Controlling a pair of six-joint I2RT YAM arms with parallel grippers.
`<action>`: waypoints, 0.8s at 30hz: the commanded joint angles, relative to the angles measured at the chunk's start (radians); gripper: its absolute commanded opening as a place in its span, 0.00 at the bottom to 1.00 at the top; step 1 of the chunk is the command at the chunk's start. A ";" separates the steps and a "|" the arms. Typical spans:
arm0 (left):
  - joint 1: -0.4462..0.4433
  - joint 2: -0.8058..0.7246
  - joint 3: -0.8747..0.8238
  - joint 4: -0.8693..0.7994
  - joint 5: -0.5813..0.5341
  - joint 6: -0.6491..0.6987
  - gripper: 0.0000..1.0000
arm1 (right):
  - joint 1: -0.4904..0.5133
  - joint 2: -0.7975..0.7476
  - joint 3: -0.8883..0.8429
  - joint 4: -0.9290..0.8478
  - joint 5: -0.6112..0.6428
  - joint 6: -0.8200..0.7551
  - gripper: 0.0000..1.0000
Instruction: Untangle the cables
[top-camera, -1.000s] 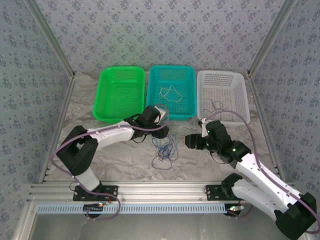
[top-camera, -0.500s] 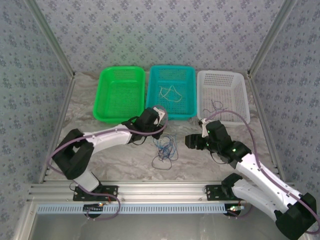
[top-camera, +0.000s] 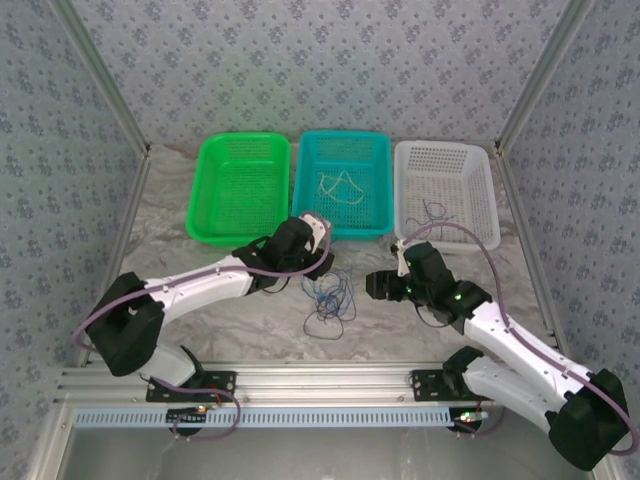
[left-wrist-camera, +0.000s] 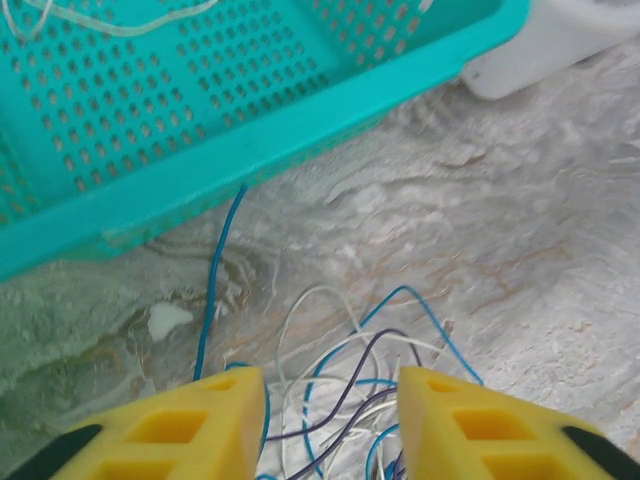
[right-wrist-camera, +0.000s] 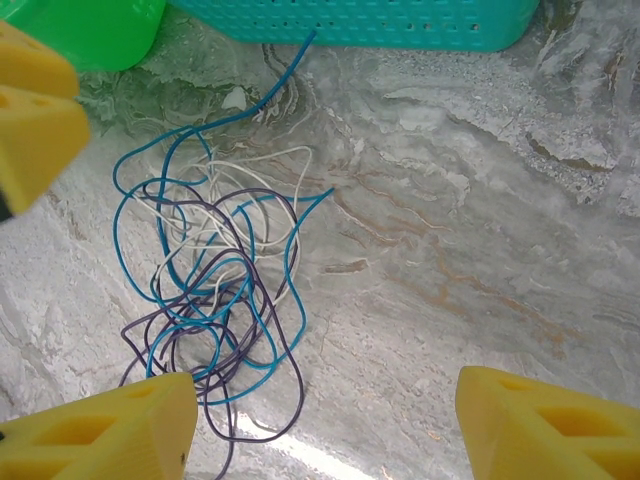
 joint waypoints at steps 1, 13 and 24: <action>-0.001 0.055 0.030 -0.081 -0.048 -0.024 0.45 | 0.008 -0.003 -0.008 0.013 0.018 0.013 0.71; -0.001 0.028 -0.074 0.037 -0.059 -0.079 0.74 | 0.058 0.140 -0.045 0.121 0.037 0.065 0.71; 0.005 0.048 -0.102 0.105 -0.044 -0.081 0.38 | 0.136 0.444 0.024 0.250 0.067 0.103 0.66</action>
